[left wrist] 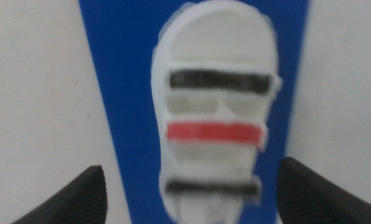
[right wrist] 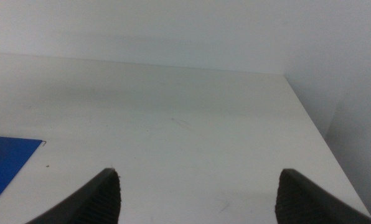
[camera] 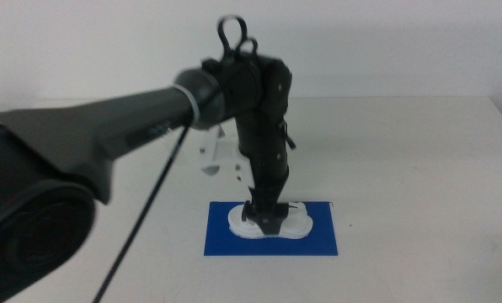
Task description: Use one arm to grab the shoe from the table and place it on the mat.
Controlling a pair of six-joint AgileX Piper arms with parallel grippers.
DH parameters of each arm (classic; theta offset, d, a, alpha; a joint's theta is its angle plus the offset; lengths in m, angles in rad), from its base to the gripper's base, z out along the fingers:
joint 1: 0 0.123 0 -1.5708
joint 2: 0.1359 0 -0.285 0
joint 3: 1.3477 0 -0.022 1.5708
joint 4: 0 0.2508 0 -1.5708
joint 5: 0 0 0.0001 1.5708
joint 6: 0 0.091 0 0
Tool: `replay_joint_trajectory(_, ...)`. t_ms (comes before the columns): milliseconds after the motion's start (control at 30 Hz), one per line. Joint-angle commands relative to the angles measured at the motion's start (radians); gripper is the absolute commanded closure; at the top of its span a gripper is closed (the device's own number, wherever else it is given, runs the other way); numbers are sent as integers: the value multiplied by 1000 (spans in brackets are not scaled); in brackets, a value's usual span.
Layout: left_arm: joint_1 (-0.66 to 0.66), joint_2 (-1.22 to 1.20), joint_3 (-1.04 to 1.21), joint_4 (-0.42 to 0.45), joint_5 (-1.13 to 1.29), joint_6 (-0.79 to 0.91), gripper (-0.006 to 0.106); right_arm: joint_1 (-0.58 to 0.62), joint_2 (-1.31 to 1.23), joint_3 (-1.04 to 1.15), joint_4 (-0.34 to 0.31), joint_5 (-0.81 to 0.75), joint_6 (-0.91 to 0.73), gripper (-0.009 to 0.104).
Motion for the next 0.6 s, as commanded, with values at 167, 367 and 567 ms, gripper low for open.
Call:
replay_joint_trajectory(167,-3,-239,-24,68,41,12,8,1,-26,5,-9,-76,-8,31)
replay_joint_trajectory(367,-3,-365,-24,307,44,290,8,1,-26,5,-9,-76,-8,31)
replay_joint_trajectory(567,-3,-446,-24,468,102,730,8,1,-26,5,-9,-76,-8,31)
